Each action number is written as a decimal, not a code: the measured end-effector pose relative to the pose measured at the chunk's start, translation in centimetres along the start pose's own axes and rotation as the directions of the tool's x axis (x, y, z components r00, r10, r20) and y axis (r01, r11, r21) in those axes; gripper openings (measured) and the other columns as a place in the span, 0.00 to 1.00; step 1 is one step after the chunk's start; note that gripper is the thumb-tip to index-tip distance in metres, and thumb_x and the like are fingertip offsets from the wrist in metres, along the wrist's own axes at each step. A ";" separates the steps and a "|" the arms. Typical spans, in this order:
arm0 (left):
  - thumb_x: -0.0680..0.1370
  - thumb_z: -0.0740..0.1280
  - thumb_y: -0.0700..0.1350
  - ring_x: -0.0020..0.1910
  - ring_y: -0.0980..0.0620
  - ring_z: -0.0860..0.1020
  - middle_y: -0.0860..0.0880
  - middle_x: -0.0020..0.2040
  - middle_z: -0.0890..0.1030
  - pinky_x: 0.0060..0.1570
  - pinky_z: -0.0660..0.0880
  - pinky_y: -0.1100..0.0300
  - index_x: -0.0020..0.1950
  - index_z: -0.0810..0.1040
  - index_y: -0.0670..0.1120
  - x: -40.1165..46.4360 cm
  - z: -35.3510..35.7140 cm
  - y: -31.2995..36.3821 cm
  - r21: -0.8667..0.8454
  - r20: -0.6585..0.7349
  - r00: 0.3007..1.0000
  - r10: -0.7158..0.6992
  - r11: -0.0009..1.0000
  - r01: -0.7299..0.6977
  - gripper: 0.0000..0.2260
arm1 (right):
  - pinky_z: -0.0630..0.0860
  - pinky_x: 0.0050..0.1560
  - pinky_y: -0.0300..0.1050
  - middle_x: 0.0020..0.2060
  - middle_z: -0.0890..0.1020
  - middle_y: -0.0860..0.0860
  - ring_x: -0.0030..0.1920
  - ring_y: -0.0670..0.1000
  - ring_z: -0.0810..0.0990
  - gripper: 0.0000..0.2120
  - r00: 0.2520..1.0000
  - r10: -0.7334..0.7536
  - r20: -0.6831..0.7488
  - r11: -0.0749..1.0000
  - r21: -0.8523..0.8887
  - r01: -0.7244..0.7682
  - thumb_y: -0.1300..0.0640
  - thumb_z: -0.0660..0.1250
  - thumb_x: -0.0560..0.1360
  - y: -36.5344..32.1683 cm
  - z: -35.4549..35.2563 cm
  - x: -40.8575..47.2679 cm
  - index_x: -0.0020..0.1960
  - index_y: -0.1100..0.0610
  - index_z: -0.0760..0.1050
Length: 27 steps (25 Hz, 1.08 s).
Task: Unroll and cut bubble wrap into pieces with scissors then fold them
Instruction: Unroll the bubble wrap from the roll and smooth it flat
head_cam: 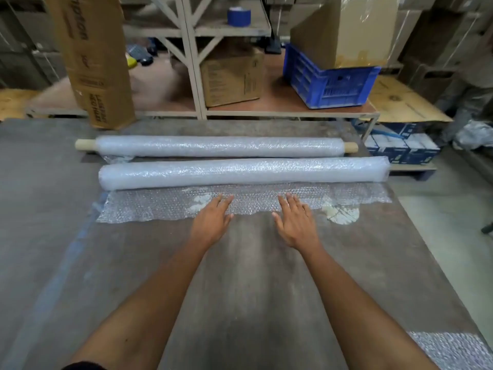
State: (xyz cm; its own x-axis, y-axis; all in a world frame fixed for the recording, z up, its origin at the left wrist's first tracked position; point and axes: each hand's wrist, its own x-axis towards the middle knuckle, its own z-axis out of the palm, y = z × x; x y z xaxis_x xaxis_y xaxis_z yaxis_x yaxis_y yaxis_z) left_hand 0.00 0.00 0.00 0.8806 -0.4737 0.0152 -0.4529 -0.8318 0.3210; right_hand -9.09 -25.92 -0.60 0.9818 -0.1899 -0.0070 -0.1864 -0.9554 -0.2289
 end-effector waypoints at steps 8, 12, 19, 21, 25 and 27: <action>0.89 0.57 0.52 0.79 0.37 0.68 0.41 0.85 0.60 0.72 0.72 0.36 0.83 0.64 0.57 6.5 3.3 -5.1 0.121 0.073 0.995 -0.064 0.991 0.054 0.21 | 0.56 0.81 0.64 0.86 0.54 0.55 0.85 0.58 0.56 0.30 0.995 0.007 0.097 0.999 0.049 -0.012 0.40 0.50 0.88 2.7 3.4 6.8 0.86 0.50 0.53; 0.88 0.48 0.61 0.86 0.42 0.52 0.45 0.87 0.50 0.82 0.53 0.38 0.87 0.49 0.59 6.9 4.3 -8.7 0.137 0.136 0.980 -0.143 0.983 0.125 0.27 | 0.56 0.80 0.67 0.86 0.53 0.53 0.85 0.58 0.53 0.28 0.992 0.078 0.095 0.996 0.026 -0.081 0.42 0.49 0.88 4.0 4.5 8.3 0.86 0.47 0.53; 0.81 0.37 0.71 0.86 0.50 0.43 0.52 0.87 0.41 0.82 0.43 0.38 0.86 0.41 0.61 3.1 3.8 -13.0 0.151 0.167 0.981 -0.096 0.986 0.070 0.34 | 0.64 0.73 0.66 0.79 0.66 0.53 0.77 0.59 0.66 0.25 0.998 0.067 0.021 0.998 0.010 -0.067 0.43 0.53 0.87 1.8 6.2 4.9 0.82 0.48 0.61; 0.79 0.35 0.72 0.86 0.50 0.44 0.53 0.87 0.42 0.82 0.45 0.38 0.86 0.41 0.61 0.1 3.1 -13.9 0.166 0.170 0.981 -0.090 0.984 0.061 0.36 | 0.65 0.72 0.65 0.77 0.69 0.54 0.75 0.59 0.68 0.24 0.998 0.056 0.020 0.998 0.014 -0.057 0.43 0.55 0.87 0.2 6.1 2.3 0.81 0.48 0.64; 0.78 0.33 0.73 0.86 0.51 0.45 0.54 0.87 0.43 0.82 0.48 0.38 0.86 0.42 0.62 -7.6 2.0 -15.8 0.185 0.199 0.972 -0.125 0.979 0.088 0.37 | 0.66 0.67 0.61 0.70 0.71 0.53 0.68 0.56 0.71 0.24 1.000 -0.007 0.022 0.999 0.046 0.006 0.46 0.56 0.87 -2.3 6.8 -4.3 0.83 0.45 0.61; 0.78 0.35 0.73 0.86 0.51 0.46 0.55 0.87 0.44 0.82 0.48 0.38 0.86 0.43 0.63 -12.1 1.8 -16.3 0.173 0.198 0.970 -0.140 0.979 0.106 0.36 | 0.67 0.64 0.60 0.67 0.70 0.53 0.65 0.56 0.71 0.25 1.000 -0.024 0.013 0.999 0.040 0.023 0.46 0.57 0.87 -3.1 7.2 -6.9 0.83 0.44 0.60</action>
State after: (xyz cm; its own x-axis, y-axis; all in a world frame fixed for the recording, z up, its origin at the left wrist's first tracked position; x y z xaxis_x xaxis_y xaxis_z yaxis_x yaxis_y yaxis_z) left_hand -3.47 18.79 -7.11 0.8899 -0.4008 -0.2180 -0.3748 -0.9146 0.1517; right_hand -15.02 -20.03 -6.85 0.9863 -0.1643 -0.0143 -0.1621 -0.9498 -0.2675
